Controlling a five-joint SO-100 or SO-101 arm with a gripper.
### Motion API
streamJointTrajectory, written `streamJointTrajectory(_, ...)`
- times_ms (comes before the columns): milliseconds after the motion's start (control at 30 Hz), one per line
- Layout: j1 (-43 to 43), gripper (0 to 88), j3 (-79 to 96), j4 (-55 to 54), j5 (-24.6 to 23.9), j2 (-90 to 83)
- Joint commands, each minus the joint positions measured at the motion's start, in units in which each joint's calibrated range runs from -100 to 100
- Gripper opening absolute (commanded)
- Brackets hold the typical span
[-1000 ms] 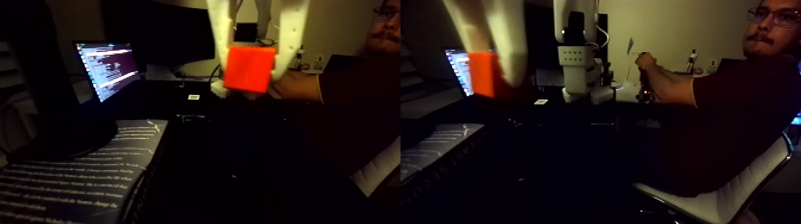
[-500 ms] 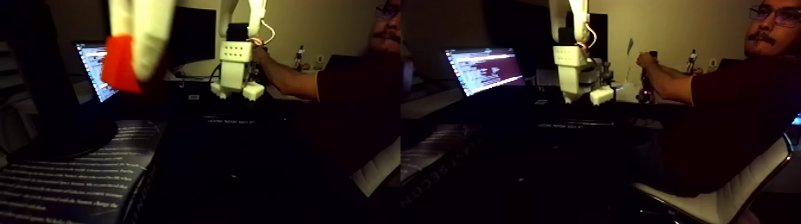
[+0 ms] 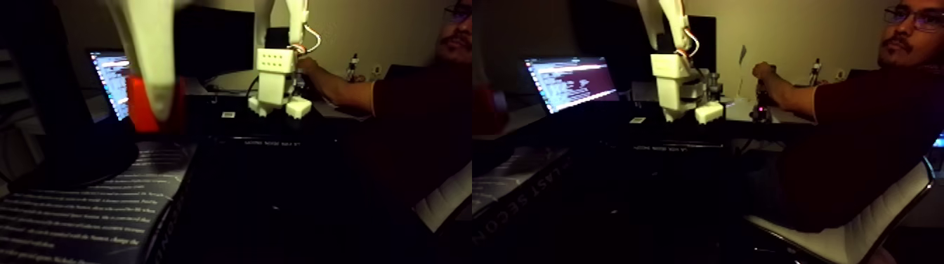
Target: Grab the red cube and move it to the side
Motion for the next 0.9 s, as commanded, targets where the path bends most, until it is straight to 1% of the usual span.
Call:
streamJointTrajectory(0,0.41,11.0,-2.12,-3.22,-1.09,1.53)
streamJointTrajectory(300,2.33,11.0,3.59,-13.53,-1.3,6.49)
streamJointTrajectory(667,3.33,11.1,5.13,-14.03,-1.68,5.99)
streamJointTrajectory(867,3.33,21.7,5.49,-14.29,-1.63,6.07)
